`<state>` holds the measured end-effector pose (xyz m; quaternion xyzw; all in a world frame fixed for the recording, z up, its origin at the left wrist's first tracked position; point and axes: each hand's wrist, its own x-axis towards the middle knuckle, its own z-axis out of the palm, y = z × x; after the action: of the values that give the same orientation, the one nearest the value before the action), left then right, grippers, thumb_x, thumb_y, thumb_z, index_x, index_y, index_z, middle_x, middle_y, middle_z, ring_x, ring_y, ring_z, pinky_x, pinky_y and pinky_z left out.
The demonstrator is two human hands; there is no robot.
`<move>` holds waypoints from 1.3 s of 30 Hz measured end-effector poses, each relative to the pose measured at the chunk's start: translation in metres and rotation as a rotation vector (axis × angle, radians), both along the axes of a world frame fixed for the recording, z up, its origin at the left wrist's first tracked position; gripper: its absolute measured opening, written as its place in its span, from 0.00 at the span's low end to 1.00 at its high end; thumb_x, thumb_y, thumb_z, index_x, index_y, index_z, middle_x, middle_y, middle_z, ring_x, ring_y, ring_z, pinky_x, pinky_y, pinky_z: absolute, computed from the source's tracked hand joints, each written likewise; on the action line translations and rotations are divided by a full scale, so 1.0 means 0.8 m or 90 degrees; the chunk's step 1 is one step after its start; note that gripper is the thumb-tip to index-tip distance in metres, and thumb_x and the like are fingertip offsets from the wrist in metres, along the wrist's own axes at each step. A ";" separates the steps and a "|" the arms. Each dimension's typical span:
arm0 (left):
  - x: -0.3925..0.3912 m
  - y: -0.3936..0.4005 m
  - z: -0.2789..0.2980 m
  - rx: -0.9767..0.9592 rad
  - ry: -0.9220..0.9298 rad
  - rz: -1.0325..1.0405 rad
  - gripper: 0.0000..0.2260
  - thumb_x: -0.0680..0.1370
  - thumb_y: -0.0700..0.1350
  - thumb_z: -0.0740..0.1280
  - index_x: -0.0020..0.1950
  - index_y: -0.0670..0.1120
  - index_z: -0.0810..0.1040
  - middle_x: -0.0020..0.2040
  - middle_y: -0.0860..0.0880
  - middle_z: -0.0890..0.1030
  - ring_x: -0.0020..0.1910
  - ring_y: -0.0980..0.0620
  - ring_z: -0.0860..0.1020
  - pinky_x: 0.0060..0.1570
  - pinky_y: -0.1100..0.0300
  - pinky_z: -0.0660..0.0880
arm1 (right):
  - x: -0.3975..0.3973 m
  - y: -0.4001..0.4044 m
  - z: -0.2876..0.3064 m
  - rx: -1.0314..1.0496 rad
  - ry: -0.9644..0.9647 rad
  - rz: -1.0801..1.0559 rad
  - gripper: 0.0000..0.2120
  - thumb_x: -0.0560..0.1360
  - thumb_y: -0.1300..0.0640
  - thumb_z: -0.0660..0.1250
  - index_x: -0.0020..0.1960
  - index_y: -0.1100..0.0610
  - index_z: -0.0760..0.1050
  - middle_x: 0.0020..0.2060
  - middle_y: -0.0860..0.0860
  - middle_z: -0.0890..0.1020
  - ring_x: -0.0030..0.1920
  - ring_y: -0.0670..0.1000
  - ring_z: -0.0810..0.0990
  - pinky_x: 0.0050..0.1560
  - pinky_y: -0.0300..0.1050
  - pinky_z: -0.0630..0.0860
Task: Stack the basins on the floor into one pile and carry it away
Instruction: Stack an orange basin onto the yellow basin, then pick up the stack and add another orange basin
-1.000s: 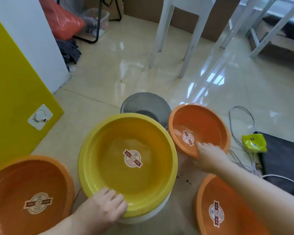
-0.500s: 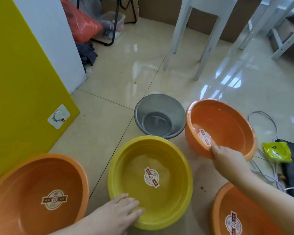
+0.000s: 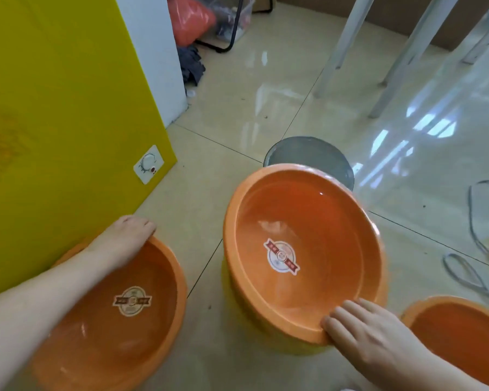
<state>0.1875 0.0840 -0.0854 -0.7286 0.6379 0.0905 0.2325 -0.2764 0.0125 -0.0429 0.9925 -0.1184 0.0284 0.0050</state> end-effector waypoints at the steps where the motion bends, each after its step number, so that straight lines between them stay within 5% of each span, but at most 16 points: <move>1: 0.000 0.000 0.002 0.023 0.015 0.010 0.17 0.75 0.34 0.59 0.60 0.50 0.72 0.57 0.48 0.78 0.61 0.47 0.76 0.60 0.56 0.68 | -0.001 0.006 -0.010 0.002 0.009 0.017 0.10 0.78 0.60 0.62 0.41 0.54 0.79 0.34 0.49 0.77 0.32 0.52 0.76 0.33 0.46 0.78; 6: 0.003 -0.002 0.019 0.103 0.152 0.086 0.11 0.73 0.37 0.59 0.43 0.55 0.67 0.38 0.52 0.77 0.37 0.51 0.76 0.36 0.50 0.73 | -0.008 0.020 -0.067 0.016 0.058 0.031 0.16 0.81 0.58 0.56 0.40 0.51 0.77 0.32 0.46 0.79 0.31 0.49 0.78 0.33 0.44 0.79; 9: -0.007 -0.014 0.058 0.054 0.204 0.071 0.11 0.72 0.37 0.60 0.41 0.55 0.67 0.36 0.53 0.77 0.38 0.50 0.76 0.38 0.50 0.73 | -0.003 0.019 -0.075 0.086 0.131 0.026 0.16 0.83 0.52 0.53 0.44 0.50 0.77 0.36 0.46 0.81 0.35 0.49 0.80 0.38 0.46 0.82; 13: -0.022 -0.039 0.127 -0.012 0.273 0.075 0.11 0.73 0.37 0.64 0.46 0.55 0.71 0.39 0.53 0.80 0.39 0.52 0.77 0.41 0.50 0.74 | -0.010 0.004 -0.042 0.110 0.174 -0.078 0.26 0.77 0.33 0.57 0.61 0.50 0.80 0.57 0.50 0.83 0.51 0.51 0.83 0.53 0.49 0.83; 16: -0.030 -0.053 0.173 -0.076 0.357 0.098 0.11 0.75 0.39 0.68 0.46 0.55 0.73 0.39 0.56 0.82 0.35 0.56 0.77 0.38 0.52 0.73 | -0.043 -0.019 -0.021 0.095 0.127 -0.184 0.19 0.79 0.44 0.59 0.63 0.53 0.79 0.59 0.52 0.82 0.54 0.54 0.82 0.56 0.50 0.81; 20: -0.049 -0.063 0.205 -0.133 0.520 0.145 0.09 0.76 0.42 0.70 0.50 0.55 0.76 0.40 0.54 0.86 0.36 0.49 0.83 0.40 0.45 0.80 | -0.106 -0.063 -0.010 0.038 0.119 -0.389 0.15 0.76 0.55 0.63 0.60 0.57 0.79 0.53 0.54 0.82 0.49 0.58 0.83 0.49 0.53 0.81; 23: -0.086 -0.074 0.198 -0.177 0.646 0.236 0.07 0.76 0.39 0.70 0.48 0.52 0.78 0.39 0.49 0.87 0.34 0.45 0.85 0.37 0.48 0.82 | -0.158 -0.094 -0.021 0.097 0.283 -0.510 0.27 0.67 0.61 0.72 0.66 0.54 0.76 0.59 0.54 0.81 0.57 0.60 0.82 0.56 0.55 0.79; 25: -0.121 -0.083 0.179 -0.179 0.711 0.313 0.07 0.75 0.38 0.72 0.47 0.50 0.80 0.39 0.44 0.87 0.34 0.45 0.85 0.38 0.46 0.81 | -0.182 -0.106 -0.028 0.143 0.389 -0.523 0.32 0.70 0.56 0.69 0.74 0.50 0.68 0.69 0.52 0.74 0.68 0.56 0.74 0.67 0.51 0.70; 28: -0.177 -0.088 0.138 -0.171 0.742 0.388 0.08 0.72 0.36 0.74 0.47 0.48 0.81 0.36 0.44 0.86 0.31 0.50 0.84 0.32 0.54 0.77 | -0.200 -0.117 -0.035 0.185 0.491 -0.514 0.31 0.77 0.51 0.63 0.78 0.46 0.58 0.75 0.49 0.67 0.74 0.52 0.66 0.71 0.47 0.63; 32: -0.219 -0.079 0.077 -0.159 0.721 0.488 0.10 0.73 0.36 0.73 0.51 0.45 0.78 0.41 0.42 0.85 0.36 0.47 0.83 0.34 0.56 0.74 | -0.206 -0.140 -0.047 0.192 0.493 -0.528 0.27 0.78 0.54 0.64 0.76 0.48 0.64 0.73 0.49 0.70 0.72 0.54 0.68 0.69 0.48 0.65; 39: -0.221 -0.049 0.022 -0.164 0.688 0.595 0.15 0.74 0.39 0.73 0.58 0.42 0.74 0.43 0.45 0.85 0.40 0.44 0.84 0.41 0.50 0.78 | -0.205 -0.162 -0.070 0.285 0.475 -0.595 0.12 0.72 0.61 0.65 0.53 0.51 0.80 0.51 0.53 0.83 0.54 0.58 0.81 0.52 0.50 0.79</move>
<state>0.0109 0.0445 -0.0676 -0.8000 0.2914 0.4522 -0.2656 -0.4406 -0.1174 -0.0989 0.7563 -0.5323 -0.3496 -0.1499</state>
